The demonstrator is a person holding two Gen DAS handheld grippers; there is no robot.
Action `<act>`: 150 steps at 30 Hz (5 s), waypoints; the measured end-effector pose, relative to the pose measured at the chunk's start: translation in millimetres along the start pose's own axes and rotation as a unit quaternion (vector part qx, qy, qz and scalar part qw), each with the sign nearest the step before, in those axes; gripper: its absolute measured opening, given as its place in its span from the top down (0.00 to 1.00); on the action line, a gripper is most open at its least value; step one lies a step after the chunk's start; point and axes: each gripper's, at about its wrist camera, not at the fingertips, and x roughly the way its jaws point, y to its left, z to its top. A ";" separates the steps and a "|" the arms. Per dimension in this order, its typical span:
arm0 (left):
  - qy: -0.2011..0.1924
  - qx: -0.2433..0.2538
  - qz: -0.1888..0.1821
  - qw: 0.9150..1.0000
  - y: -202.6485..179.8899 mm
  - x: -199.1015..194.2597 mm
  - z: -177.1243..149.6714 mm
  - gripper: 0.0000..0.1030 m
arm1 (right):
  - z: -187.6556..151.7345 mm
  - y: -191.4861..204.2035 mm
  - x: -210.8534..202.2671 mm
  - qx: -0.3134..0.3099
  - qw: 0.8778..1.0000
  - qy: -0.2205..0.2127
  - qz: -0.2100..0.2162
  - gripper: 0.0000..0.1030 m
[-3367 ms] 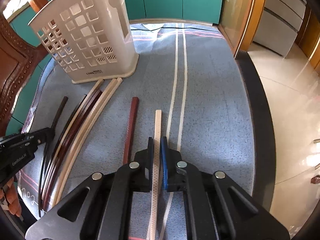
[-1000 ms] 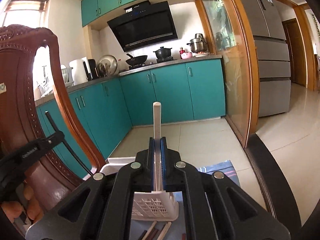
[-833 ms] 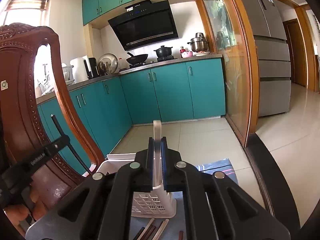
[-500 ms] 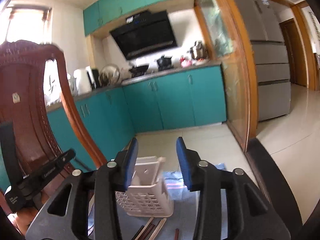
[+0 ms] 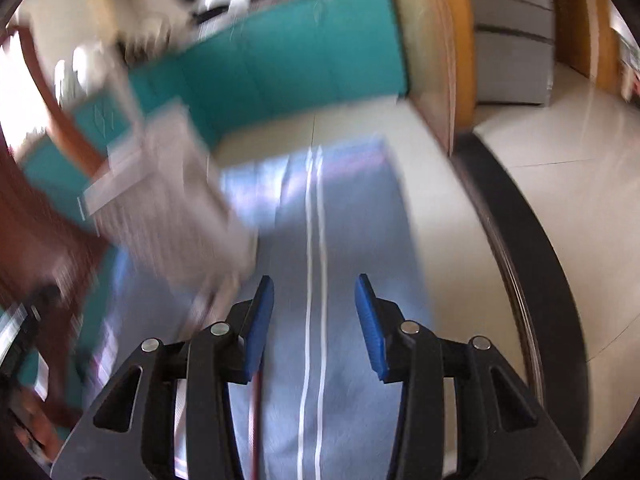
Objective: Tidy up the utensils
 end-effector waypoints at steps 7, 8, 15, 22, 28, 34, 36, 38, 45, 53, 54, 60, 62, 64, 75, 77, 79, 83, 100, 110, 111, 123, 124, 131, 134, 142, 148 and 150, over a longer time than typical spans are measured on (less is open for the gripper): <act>0.042 -0.007 0.013 0.999 12.7 17.7 -8.8 0.49 | -24.3 45.5 33.3 -0.069 0.996 0.055 -0.003 0.59; 0.046 -0.007 0.015 0.999 13.9 20.1 -9.6 0.49 | -25.1 50.0 37.7 -0.076 0.995 0.061 -0.010 0.59; 0.095 0.010 0.019 0.995 11.2 40.2 -20.8 0.43 | -32.7 56.7 48.2 -0.099 0.992 0.075 -0.037 0.61; 0.130 0.034 0.029 0.990 -0.9 57.7 -35.3 0.42 | -23.9 43.0 47.5 -0.082 0.992 0.072 -0.058 0.92; 0.159 0.028 -0.005 0.987 -7.7 69.8 -47.7 0.41 | -20.3 31.9 49.0 -0.063 0.994 0.072 -0.055 0.92; 0.178 0.047 -0.026 0.983 -22.8 76.1 -55.7 0.39 | -19.2 31.0 52.1 -0.061 0.994 0.073 -0.052 0.92; 0.180 0.054 -0.028 0.982 -27.0 77.5 -57.8 0.39 | -18.7 30.2 52.0 -0.058 0.994 0.074 -0.051 0.92; 0.184 0.058 -0.035 0.981 -30.4 78.9 -59.8 0.37 | -17.5 28.2 52.9 -0.053 0.994 0.075 -0.051 0.92; 0.196 0.071 -0.062 0.976 -42.4 80.6 -66.0 0.35 | -16.7 24.1 51.0 -0.044 0.995 0.076 -0.052 0.91; 0.211 0.051 -0.090 0.972 -41.2 85.8 -67.1 0.60 | -16.5 23.6 52.6 -0.043 0.995 0.076 -0.053 0.91; 0.214 0.045 -0.096 0.971 -40.5 86.1 -66.6 0.62 | -16.4 23.7 52.8 -0.044 0.995 0.076 -0.053 0.90; 0.211 0.039 -0.094 0.972 -30.5 88.8 -62.8 0.81 | -16.9 24.4 52.5 -0.044 0.995 0.075 -0.053 0.90; 0.211 0.033 -0.083 0.973 -24.8 87.9 -62.3 0.93 | -16.9 24.5 52.5 -0.044 0.995 0.075 -0.054 0.90; 0.222 0.009 -0.086 0.971 -15.9 91.3 -61.1 0.93 | -17.0 24.8 52.6 -0.046 0.995 0.075 -0.054 0.90; 0.229 0.030 -0.082 0.969 -19.5 91.3 -62.4 0.94 | -17.9 27.6 53.6 -0.049 0.995 0.074 -0.054 0.84; 0.236 0.034 -0.085 0.967 -26.0 93.0 -59.7 0.94 | -18.1 29.1 53.8 -0.050 0.994 0.074 -0.055 0.83; 0.241 0.037 -0.092 0.965 -30.1 92.5 -59.4 0.94 | -17.9 29.0 54.0 -0.050 0.994 0.074 -0.055 0.82; 0.245 0.039 -0.129 0.960 -32.1 90.0 -59.1 0.92 | -17.2 29.4 54.4 -0.050 0.994 0.074 -0.055 0.81; 0.227 -0.006 -0.087 0.970 -27.1 124.1 -50.0 0.67 | -18.2 32.2 53.1 -0.052 0.995 0.072 -0.054 0.75; 0.229 -0.021 -0.067 0.971 -12.1 125.0 -45.0 0.67 | -19.1 32.1 52.7 -0.052 0.994 0.073 -0.056 0.73; 0.226 -0.017 -0.066 0.972 -12.7 122.8 -46.3 0.67 | -19.3 33.3 53.0 -0.055 0.994 0.072 -0.058 0.72; 0.204 0.031 -0.013 0.978 -47.6 131.0 -44.1 0.62 | -20.7 43.9 56.0 -0.073 0.992 0.066 -0.077 0.67; 0.205 0.029 -0.012 0.978 -48.9 131.2 -43.1 0.61 | -20.9 44.4 56.1 -0.074 0.992 0.065 -0.077 0.67; 0.209 0.028 -0.001 0.977 -41.0 136.0 -35.6 0.53 | -21.1 44.3 56.1 -0.076 0.992 0.059 -0.076 0.64; 0.209 0.029 -0.002 0.978 -40.4 139.2 -35.5 0.53 | -20.6 44.9 56.9 -0.078 0.992 0.057 -0.079 0.63; 0.210 0.030 -0.010 0.977 -41.4 137.9 -38.5 0.56 | -19.5 46.7 59.4 -0.078 0.992 0.054 -0.084 0.63; 0.211 0.039 -0.024 0.976 -48.9 134.4 -40.4 0.69 | -20.0 46.8 59.3 -0.079 0.992 0.054 -0.084 0.63; 0.212 0.038 -0.024 0.976 -49.2 134.6 -40.2 0.69 | -20.2 46.3 59.0 -0.079 0.992 0.053 -0.084 0.63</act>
